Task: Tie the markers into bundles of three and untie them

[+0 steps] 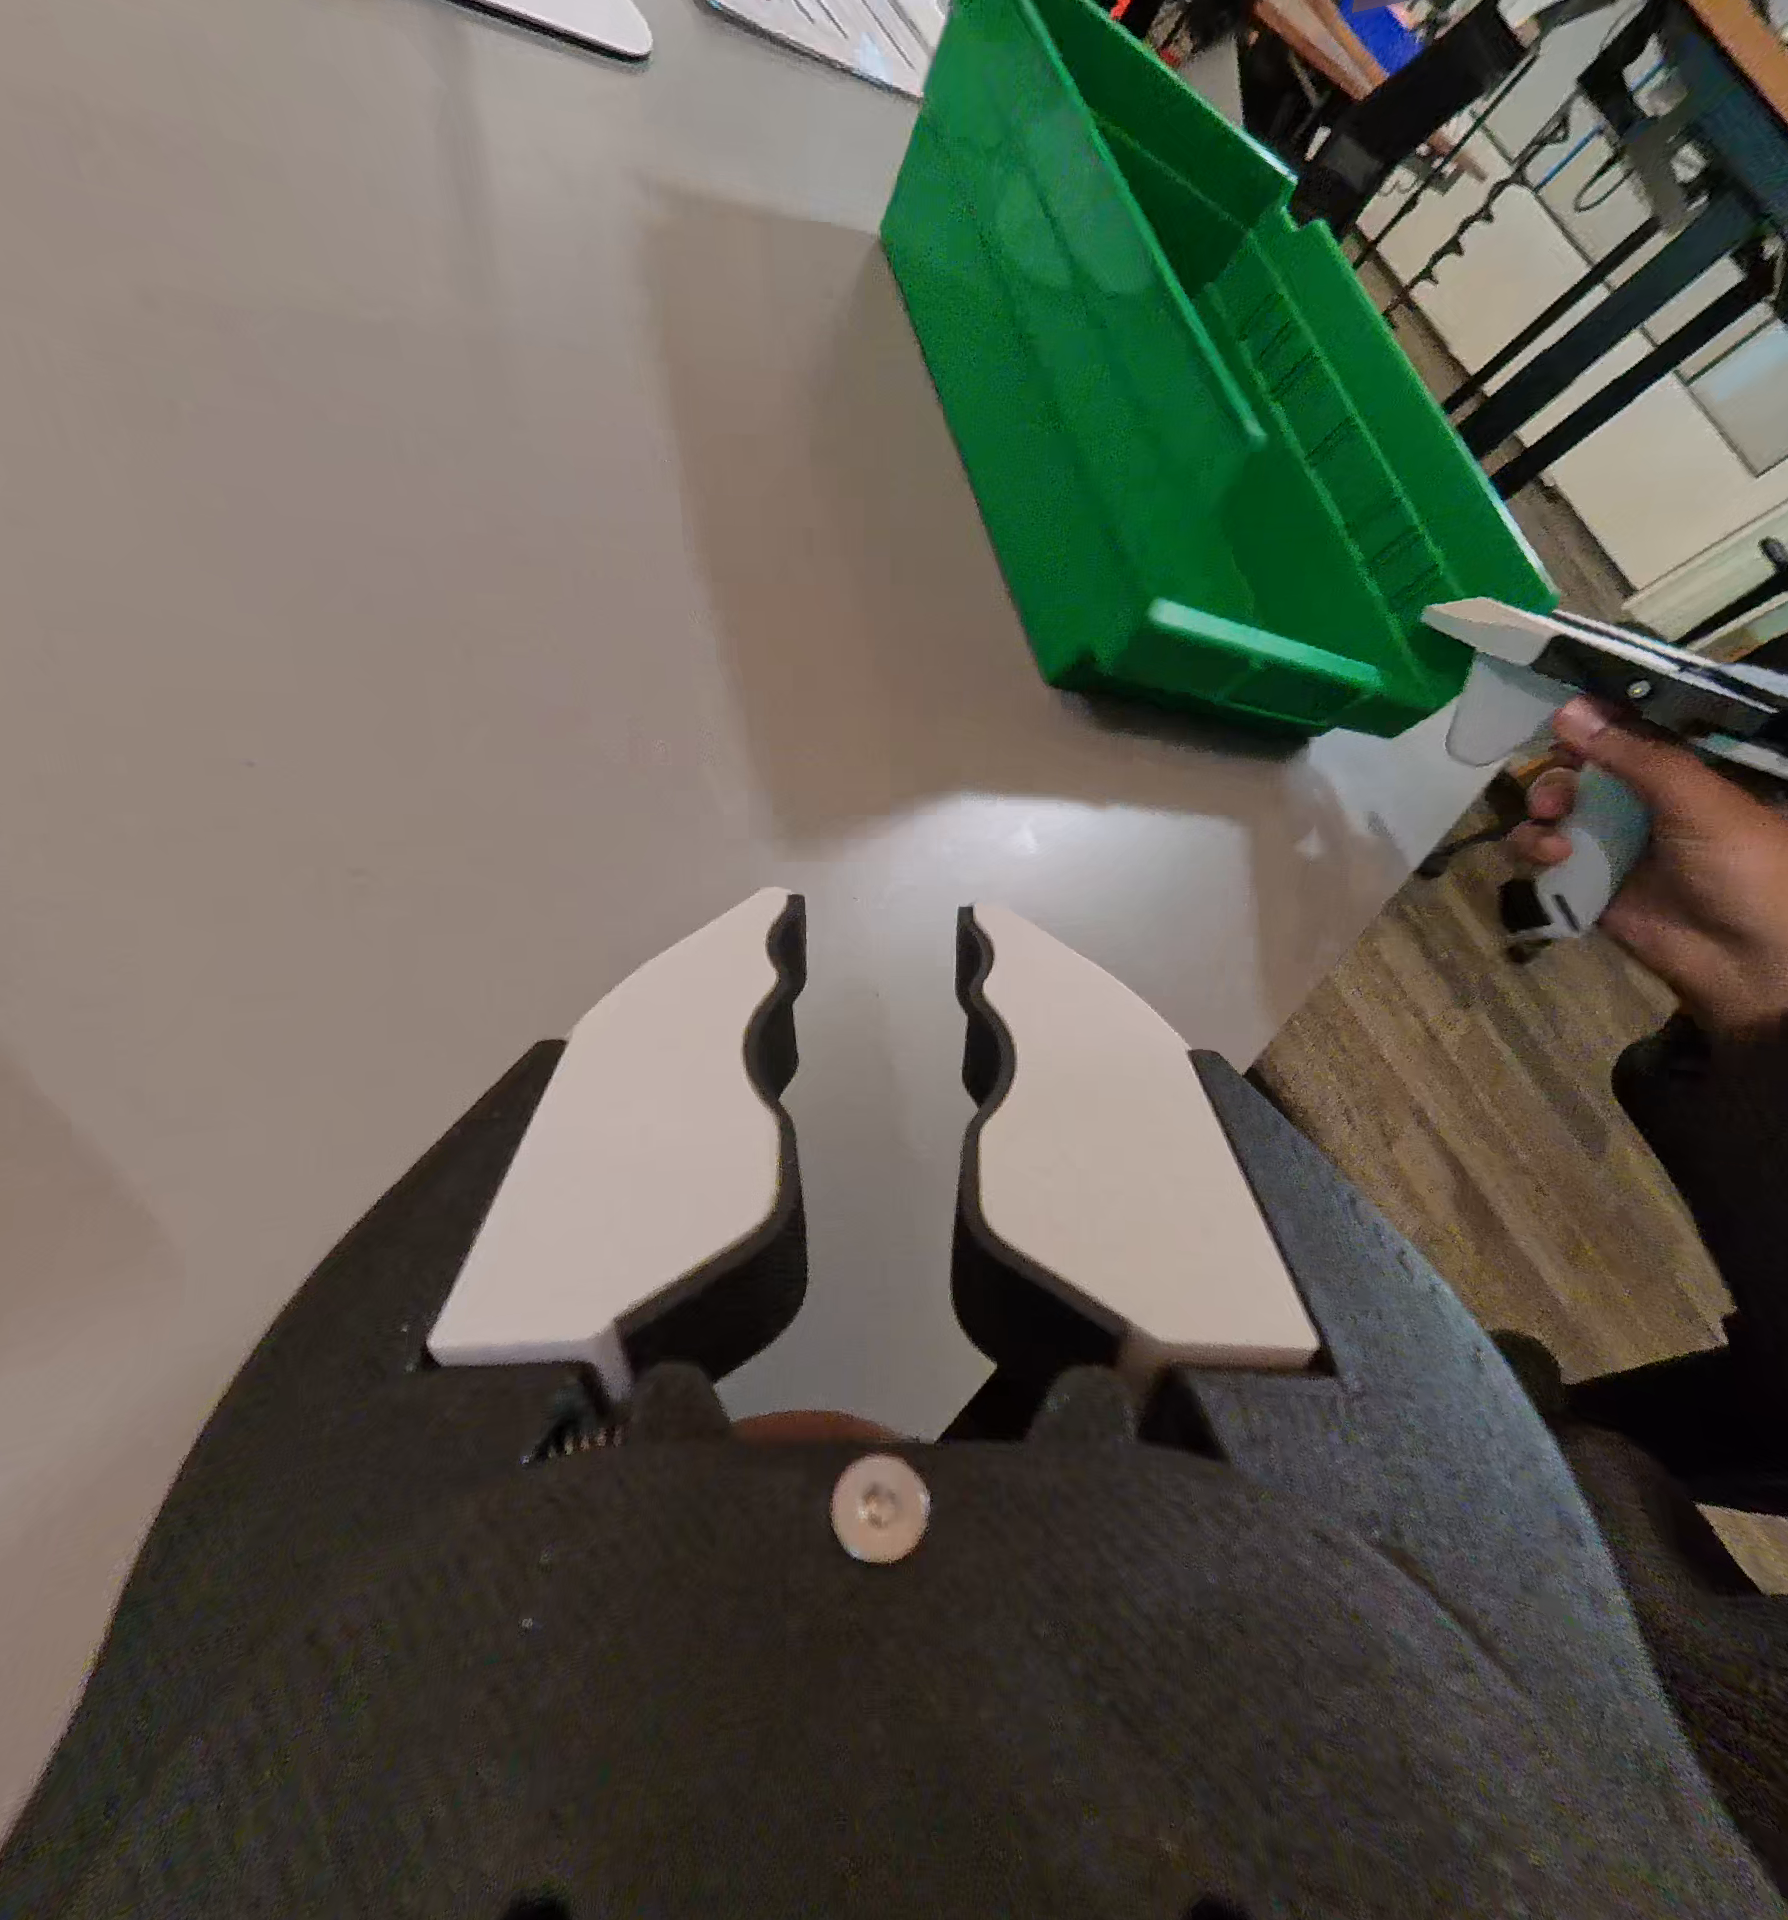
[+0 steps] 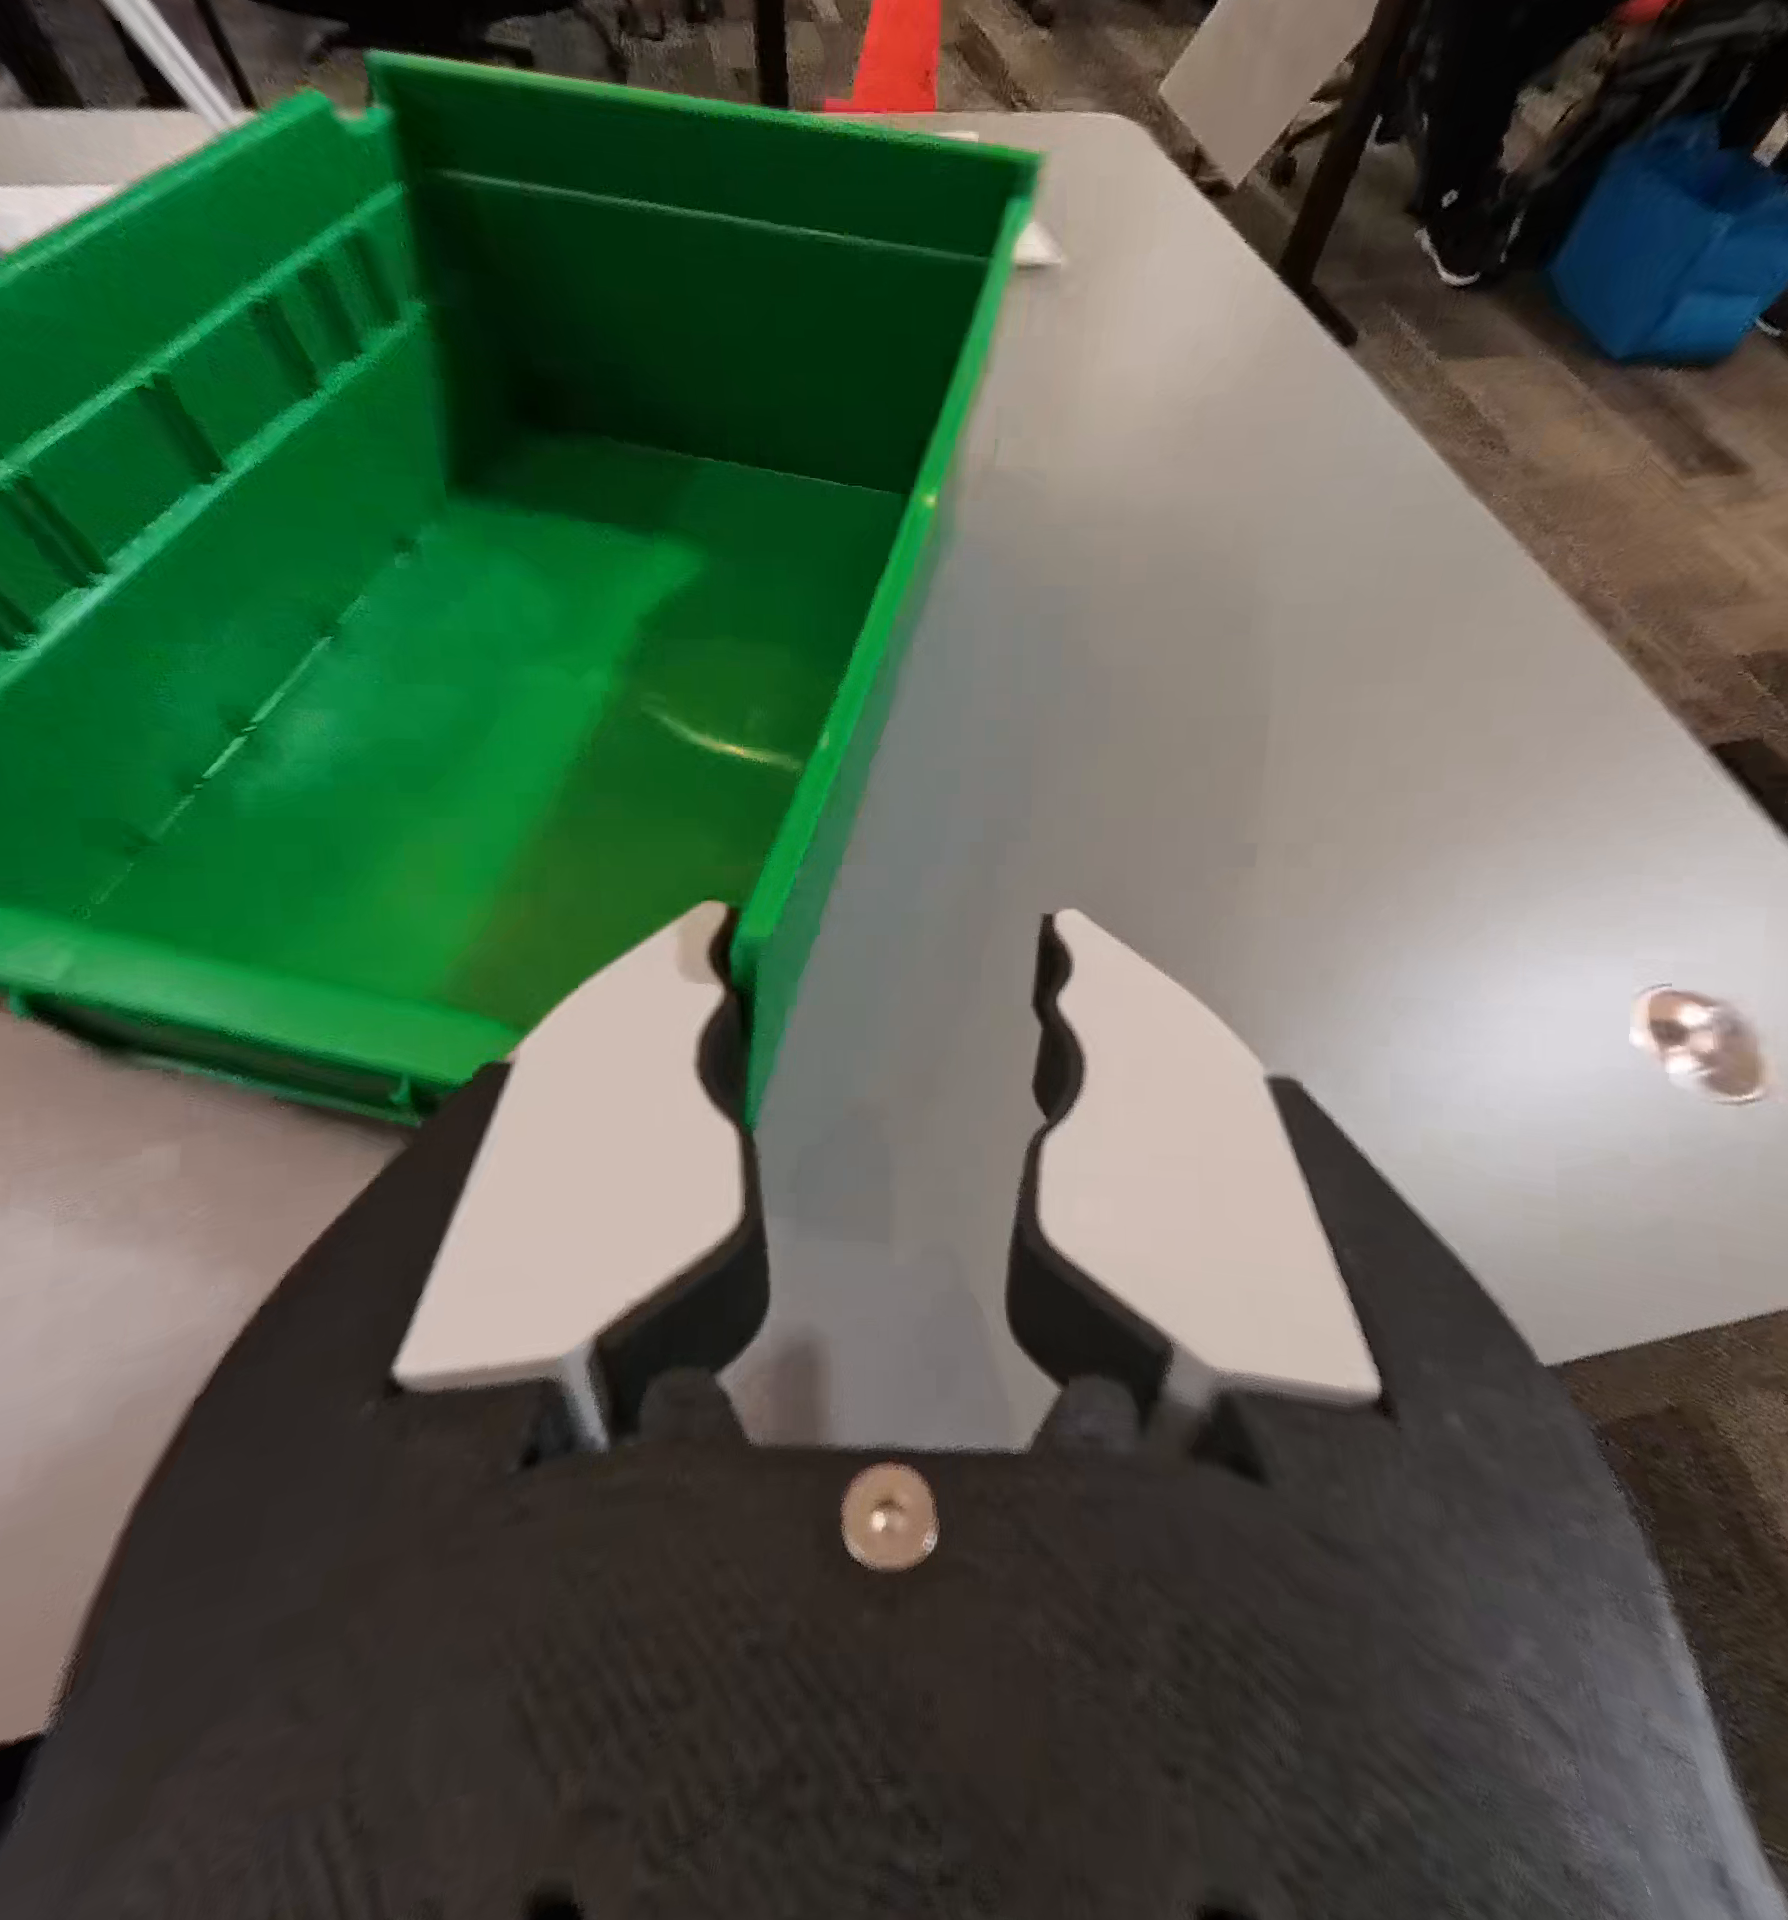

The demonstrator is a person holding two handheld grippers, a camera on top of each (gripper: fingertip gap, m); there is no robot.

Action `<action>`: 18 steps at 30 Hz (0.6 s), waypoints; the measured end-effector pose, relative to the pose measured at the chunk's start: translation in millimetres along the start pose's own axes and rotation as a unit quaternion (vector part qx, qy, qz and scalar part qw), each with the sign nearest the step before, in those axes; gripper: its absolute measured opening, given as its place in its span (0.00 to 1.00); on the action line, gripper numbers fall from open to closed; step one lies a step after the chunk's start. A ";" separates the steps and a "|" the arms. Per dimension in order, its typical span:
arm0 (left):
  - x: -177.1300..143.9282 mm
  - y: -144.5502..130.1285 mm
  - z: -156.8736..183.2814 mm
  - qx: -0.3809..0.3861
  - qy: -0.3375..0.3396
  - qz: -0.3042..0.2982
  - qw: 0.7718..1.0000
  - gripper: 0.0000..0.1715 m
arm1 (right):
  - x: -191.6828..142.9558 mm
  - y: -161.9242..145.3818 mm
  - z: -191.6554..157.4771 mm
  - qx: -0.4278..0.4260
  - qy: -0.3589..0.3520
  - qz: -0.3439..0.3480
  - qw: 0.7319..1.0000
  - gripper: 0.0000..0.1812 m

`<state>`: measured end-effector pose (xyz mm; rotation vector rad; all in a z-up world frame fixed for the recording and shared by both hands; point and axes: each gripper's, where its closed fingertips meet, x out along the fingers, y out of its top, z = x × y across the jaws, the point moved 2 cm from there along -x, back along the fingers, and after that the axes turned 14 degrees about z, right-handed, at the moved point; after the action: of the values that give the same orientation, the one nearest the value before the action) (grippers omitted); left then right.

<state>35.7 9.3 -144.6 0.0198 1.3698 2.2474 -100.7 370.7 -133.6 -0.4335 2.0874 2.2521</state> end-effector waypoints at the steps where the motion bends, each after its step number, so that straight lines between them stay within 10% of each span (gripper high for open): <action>1: -0.3 -0.1 -2.2 0.010 0.010 -0.001 1.000 0.16 | 2.3 -0.3 14.9 -0.012 -0.010 -0.002 1.000 0.29; 5: 1.1 -1.3 -3.5 0.083 0.030 -0.012 0.996 0.16 | 2.4 -4.5 47.6 -0.049 -0.035 -0.010 0.998 0.08; 18: 4.8 -2.1 0.5 0.107 0.018 -0.018 0.994 0.16 | 16.2 -3.3 93.1 0.016 0.016 -0.021 1.000 0.05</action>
<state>32.4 12.6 -147.2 0.0292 1.6108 2.0723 -131.9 459.9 -135.5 -0.5096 2.1060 2.1990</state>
